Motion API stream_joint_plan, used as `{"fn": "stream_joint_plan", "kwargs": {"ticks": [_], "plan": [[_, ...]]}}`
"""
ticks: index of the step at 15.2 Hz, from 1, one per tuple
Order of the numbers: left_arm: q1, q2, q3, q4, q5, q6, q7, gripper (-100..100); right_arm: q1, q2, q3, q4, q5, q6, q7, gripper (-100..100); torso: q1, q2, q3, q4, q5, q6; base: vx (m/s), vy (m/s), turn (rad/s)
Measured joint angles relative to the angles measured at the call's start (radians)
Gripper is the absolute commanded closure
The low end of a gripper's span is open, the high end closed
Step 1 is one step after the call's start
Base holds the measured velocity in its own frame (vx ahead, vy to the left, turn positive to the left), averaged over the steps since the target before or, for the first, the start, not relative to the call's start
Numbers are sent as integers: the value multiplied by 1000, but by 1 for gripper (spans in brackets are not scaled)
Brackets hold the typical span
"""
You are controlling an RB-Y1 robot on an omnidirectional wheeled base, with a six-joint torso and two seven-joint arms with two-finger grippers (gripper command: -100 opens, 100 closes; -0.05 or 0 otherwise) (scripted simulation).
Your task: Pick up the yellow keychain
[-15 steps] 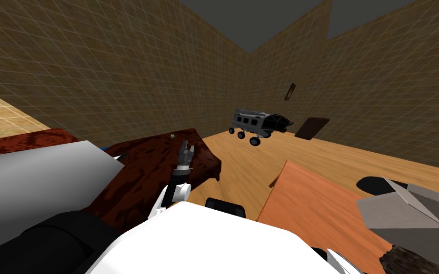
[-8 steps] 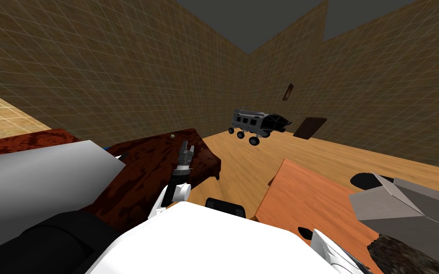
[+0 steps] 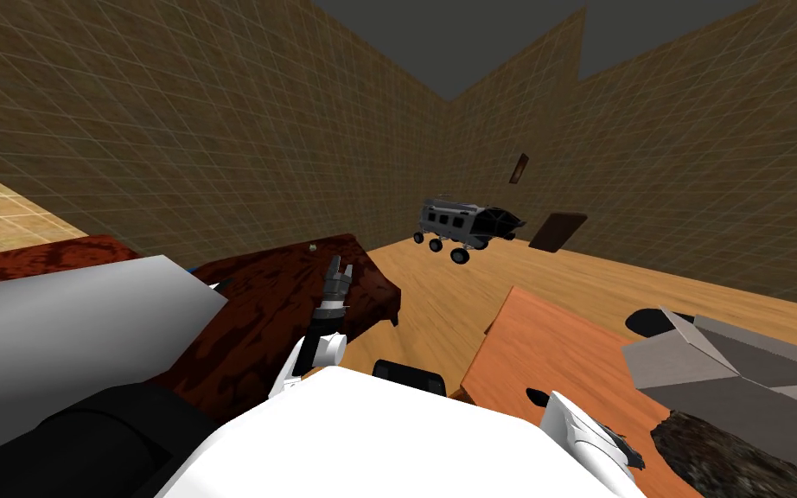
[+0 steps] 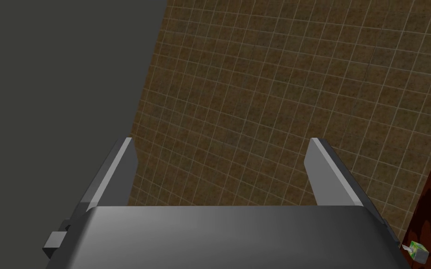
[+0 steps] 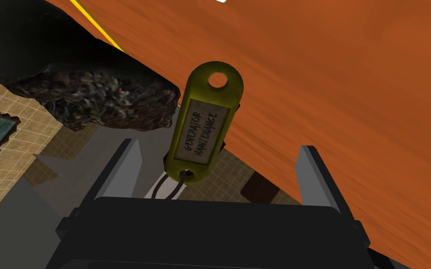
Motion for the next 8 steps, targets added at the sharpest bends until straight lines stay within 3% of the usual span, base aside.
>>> {"fn": "stream_joint_plan", "kwargs": {"ticks": [4,6,8], "plan": [[0,0,0,0,0,0,0,0,-5,-1,1,6,2,-2,-5,-100,0,-2,-1,0,0,0,1,1,-6],[0,0,0,0,0,0,0,0,-8,-8,20,22,-9,0,-20,-100,-1,-1,0,0,0,-1,-36,-22,250],[0,0,0,0,0,0,0,0,16,-18,52,0,-61,21,-30,-100,-2,2,1,0,0,-1,-75,-38,335]]}}
